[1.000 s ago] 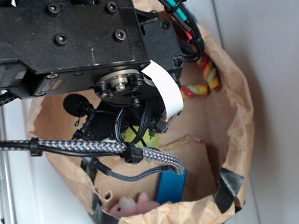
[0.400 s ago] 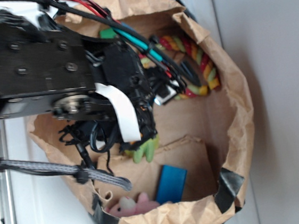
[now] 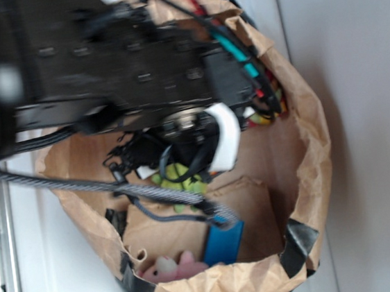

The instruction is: Grab the green animal.

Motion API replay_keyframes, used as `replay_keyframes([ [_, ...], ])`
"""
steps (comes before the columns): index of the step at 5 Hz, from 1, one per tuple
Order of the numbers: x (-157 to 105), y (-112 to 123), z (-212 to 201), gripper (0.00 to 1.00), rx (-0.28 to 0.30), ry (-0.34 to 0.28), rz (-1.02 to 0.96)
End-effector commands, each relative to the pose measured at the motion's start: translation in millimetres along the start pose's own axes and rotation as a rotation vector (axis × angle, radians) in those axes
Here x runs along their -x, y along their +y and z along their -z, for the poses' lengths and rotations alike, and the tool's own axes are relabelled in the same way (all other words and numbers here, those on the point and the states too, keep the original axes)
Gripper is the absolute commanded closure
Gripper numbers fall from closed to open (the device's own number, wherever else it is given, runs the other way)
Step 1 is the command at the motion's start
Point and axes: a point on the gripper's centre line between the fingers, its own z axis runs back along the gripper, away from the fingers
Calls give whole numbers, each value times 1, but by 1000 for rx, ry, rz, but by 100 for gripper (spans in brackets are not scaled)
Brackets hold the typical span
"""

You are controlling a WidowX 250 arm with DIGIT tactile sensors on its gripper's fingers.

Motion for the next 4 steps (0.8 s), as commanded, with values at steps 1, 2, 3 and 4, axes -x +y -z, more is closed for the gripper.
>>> replay_keyframes([
  [1, -10, -4, -8, 0, -44, 1, 66],
  [2, -11, -13, -7, 0, -49, -16, 103],
  [3, -14, -25, -7, 0, -43, -41, 156],
  [4, -19, -30, -6, 0, -35, -64, 186],
])
